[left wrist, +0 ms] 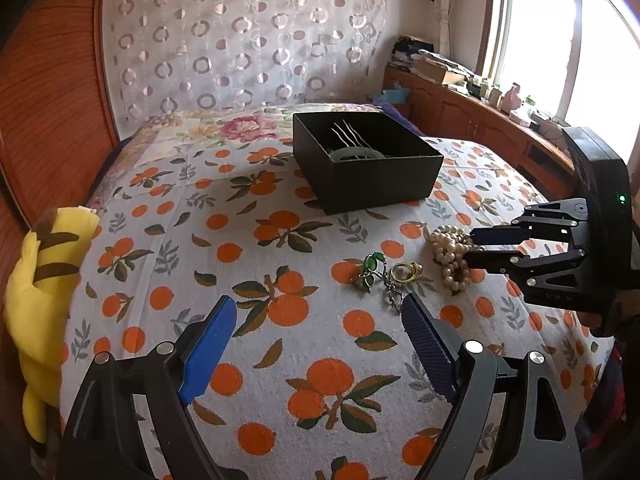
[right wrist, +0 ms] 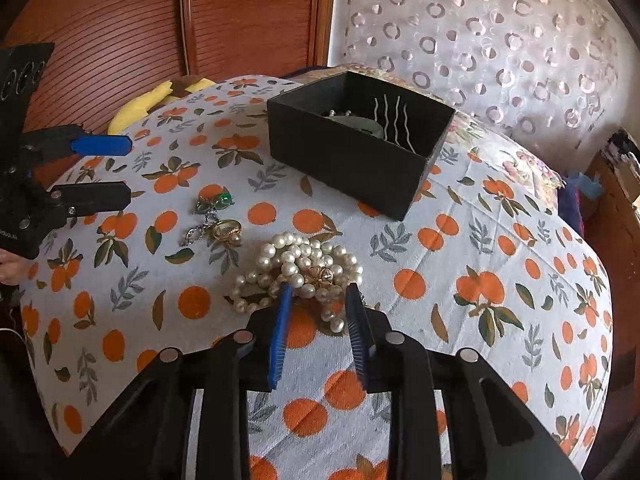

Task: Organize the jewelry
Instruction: 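Lower the right tool onto the pearl necklace and close it, then lift the pearl necklace with the right tool while the left tool grasps a green pendant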

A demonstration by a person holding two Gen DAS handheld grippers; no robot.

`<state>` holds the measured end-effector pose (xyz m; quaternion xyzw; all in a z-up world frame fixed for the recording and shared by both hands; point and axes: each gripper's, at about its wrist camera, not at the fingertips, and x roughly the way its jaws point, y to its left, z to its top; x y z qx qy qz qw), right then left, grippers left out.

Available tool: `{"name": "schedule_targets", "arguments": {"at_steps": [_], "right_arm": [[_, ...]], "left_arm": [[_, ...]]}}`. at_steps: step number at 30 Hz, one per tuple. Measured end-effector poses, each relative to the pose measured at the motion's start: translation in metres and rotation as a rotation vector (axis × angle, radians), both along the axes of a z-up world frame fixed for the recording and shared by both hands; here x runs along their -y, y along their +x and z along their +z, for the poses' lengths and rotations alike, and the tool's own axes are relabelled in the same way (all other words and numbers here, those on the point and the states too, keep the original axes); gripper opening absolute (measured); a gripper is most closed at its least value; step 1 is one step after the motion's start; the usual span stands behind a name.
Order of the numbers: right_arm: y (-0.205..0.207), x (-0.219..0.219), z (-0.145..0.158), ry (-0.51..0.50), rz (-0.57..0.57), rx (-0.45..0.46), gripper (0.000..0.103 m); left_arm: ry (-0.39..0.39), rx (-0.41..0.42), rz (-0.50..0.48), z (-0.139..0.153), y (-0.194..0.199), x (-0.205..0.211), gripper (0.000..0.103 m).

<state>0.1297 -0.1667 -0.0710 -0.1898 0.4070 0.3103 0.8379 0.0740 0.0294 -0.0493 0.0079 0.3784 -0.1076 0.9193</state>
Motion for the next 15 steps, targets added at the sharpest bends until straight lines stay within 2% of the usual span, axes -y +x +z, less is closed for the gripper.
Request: {"name": "schedule_targets", "arguments": {"at_steps": [8, 11, 12, 15], "right_arm": [[0.0026, -0.0011, -0.0024, -0.018, -0.004, -0.011, 0.029], [0.0018, -0.0014, -0.0035, -0.016, -0.002, -0.011, 0.021], [0.0008, -0.0011, -0.0036, -0.018, -0.002, -0.007, 0.009], [-0.0026, 0.0016, -0.0044, -0.014, -0.001, -0.007, 0.009]], "left_arm": [[-0.002, 0.008, -0.009, 0.0022, -0.0027, 0.0013, 0.081], [0.000, 0.007, -0.008, 0.0022, -0.0022, 0.0018, 0.081], [0.000, 0.005, -0.007, 0.0021, -0.0023, 0.0018, 0.081], [-0.001, 0.002, -0.005, 0.0024, -0.0026, 0.0025, 0.081]]}}
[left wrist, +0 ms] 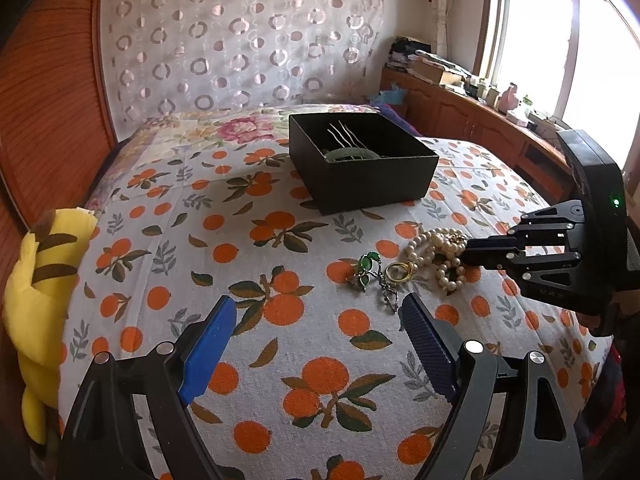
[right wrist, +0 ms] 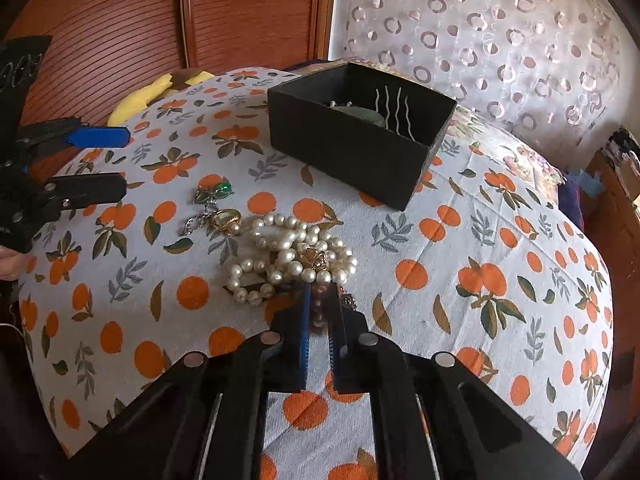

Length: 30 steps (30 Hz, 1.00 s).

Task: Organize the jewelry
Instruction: 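Lift the pearl necklace with the right tool while the left tool grasps a green pendant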

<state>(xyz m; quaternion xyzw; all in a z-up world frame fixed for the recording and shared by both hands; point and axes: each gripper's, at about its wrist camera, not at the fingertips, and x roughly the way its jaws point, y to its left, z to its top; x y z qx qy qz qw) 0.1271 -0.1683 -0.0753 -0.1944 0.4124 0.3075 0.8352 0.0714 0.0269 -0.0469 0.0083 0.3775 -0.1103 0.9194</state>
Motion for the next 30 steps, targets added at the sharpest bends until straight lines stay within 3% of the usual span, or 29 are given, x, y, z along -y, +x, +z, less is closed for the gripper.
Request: {"name": "schedule_targets", "arguments": {"at_steps": [7, 18, 26, 30], "right_arm": [[-0.013, 0.015, 0.006, 0.043, -0.025, 0.011, 0.008], [-0.028, 0.046, 0.060, 0.164, -0.103, 0.145, 0.008], [-0.032, 0.067, 0.088, 0.169, -0.164, 0.249, 0.008], [-0.031, 0.087, 0.101, 0.217, -0.217, 0.281, 0.008]], "left_arm": [[0.000, -0.012, -0.009, -0.004, 0.003, 0.005, 0.081], [0.007, -0.030, -0.030, -0.012, 0.007, 0.014, 0.081], [0.007, -0.039, -0.042, -0.015, 0.009, 0.019, 0.081], [0.003, -0.042, -0.042, -0.016, 0.009, 0.020, 0.081]]}}
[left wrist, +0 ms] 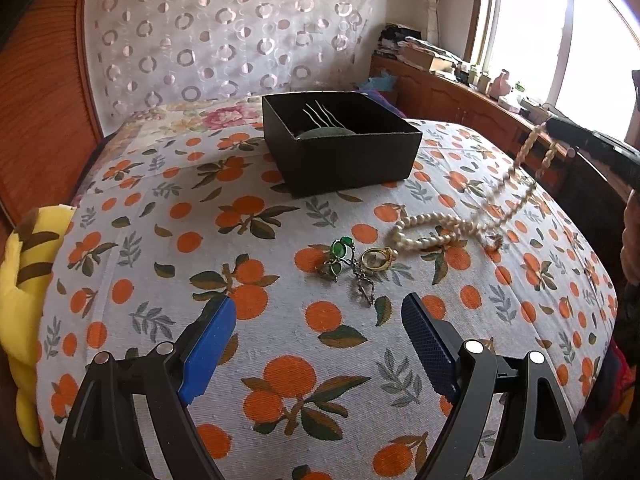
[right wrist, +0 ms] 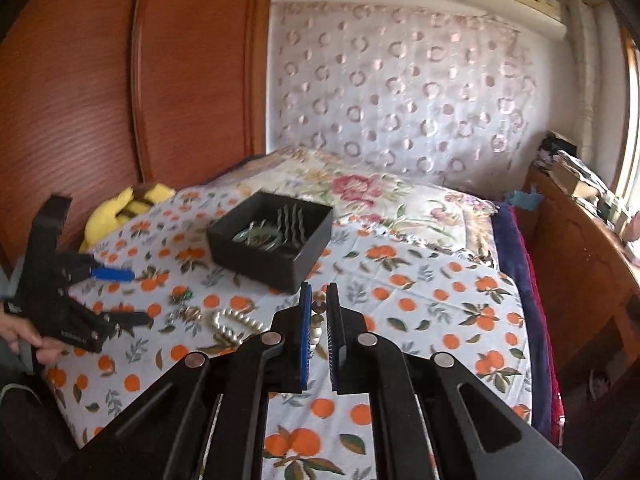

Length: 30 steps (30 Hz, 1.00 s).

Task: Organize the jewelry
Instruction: 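Lift the pearl necklace with the right tool while the left tool grasps a green pendant, then carry the pearl necklace over the box with the right tool while the left tool lifts the pendant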

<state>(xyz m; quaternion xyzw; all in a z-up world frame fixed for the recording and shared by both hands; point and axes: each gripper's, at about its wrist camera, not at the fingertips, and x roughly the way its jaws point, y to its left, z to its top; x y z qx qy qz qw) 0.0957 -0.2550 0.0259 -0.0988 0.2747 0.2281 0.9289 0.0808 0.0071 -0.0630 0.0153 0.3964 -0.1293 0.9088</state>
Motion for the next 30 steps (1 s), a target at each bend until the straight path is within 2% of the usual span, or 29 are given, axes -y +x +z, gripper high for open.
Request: {"name": "schedule_targets", "arguments": {"at_steps": [10, 12, 15, 22, 28, 30], "right_arm": [[0.006, 0.009, -0.009, -0.020, -0.033, -0.022, 0.008], [0.007, 0.008, -0.013, -0.022, -0.032, -0.033, 0.008], [0.008, 0.007, -0.021, -0.023, -0.033, -0.049, 0.008], [0.009, 0.004, -0.031, -0.015, -0.026, -0.075, 0.008], [0.008, -0.002, -0.034, -0.015, -0.012, -0.083, 0.008], [0.008, -0.005, -0.035, -0.017, -0.006, -0.085, 0.008]], "left_arm": [[0.006, 0.001, -0.040, 0.001, 0.013, 0.011, 0.081], [0.005, -0.004, -0.055, 0.002, 0.019, 0.014, 0.066], [0.013, -0.019, -0.065, 0.002, 0.031, 0.018, 0.050], [0.034, -0.047, -0.062, -0.007, 0.046, 0.023, 0.032], [0.045, -0.045, -0.051, -0.012, 0.048, 0.023, 0.029], [0.051, -0.044, -0.052, -0.012, 0.047, 0.022, 0.013]]}}
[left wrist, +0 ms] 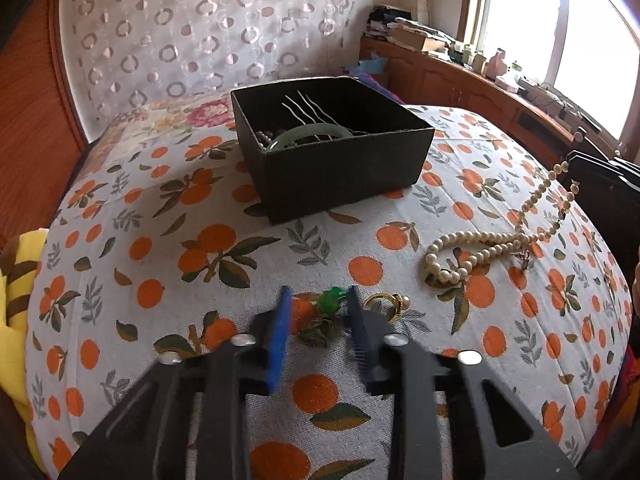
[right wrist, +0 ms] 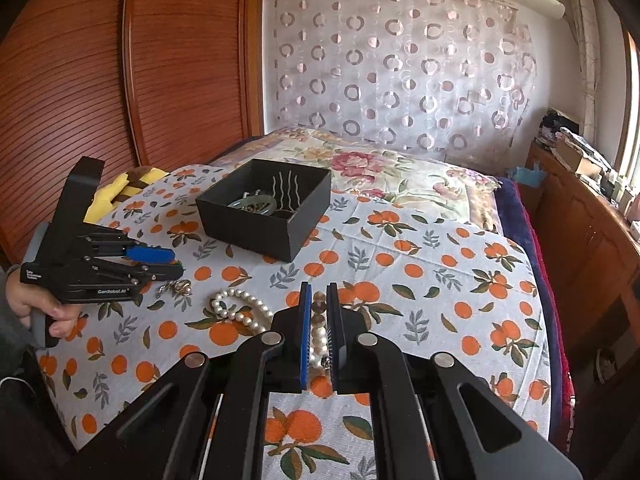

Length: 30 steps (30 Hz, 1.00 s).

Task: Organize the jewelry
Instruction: 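Carry the pearl necklace over the box with the right tool while the left tool lifts the pendant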

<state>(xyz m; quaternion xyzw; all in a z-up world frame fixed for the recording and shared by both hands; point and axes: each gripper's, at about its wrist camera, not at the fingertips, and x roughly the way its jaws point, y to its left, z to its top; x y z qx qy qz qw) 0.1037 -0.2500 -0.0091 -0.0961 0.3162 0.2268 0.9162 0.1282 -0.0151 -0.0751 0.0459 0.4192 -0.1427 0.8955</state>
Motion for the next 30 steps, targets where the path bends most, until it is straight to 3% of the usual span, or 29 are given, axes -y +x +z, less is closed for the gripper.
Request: {"name": "schedule_targets", "arguments": {"at_steps": [8, 18, 30], "right_arm": [[0.004, -0.014, 0.014, 0.001, 0.035, 0.020, 0.008], [0.010, -0.036, 0.066, 0.033, 0.082, 0.108, 0.008], [0.023, -0.059, 0.119, 0.075, 0.130, 0.184, 0.008]], "left_arm": [[-0.048, 0.031, 0.004, 0.013, -0.009, -0.011, 0.011], [-0.081, 0.148, 0.000, 0.069, -0.018, -0.018, 0.011], [-0.077, 0.191, 0.006, 0.091, -0.010, -0.016, 0.011]]}}
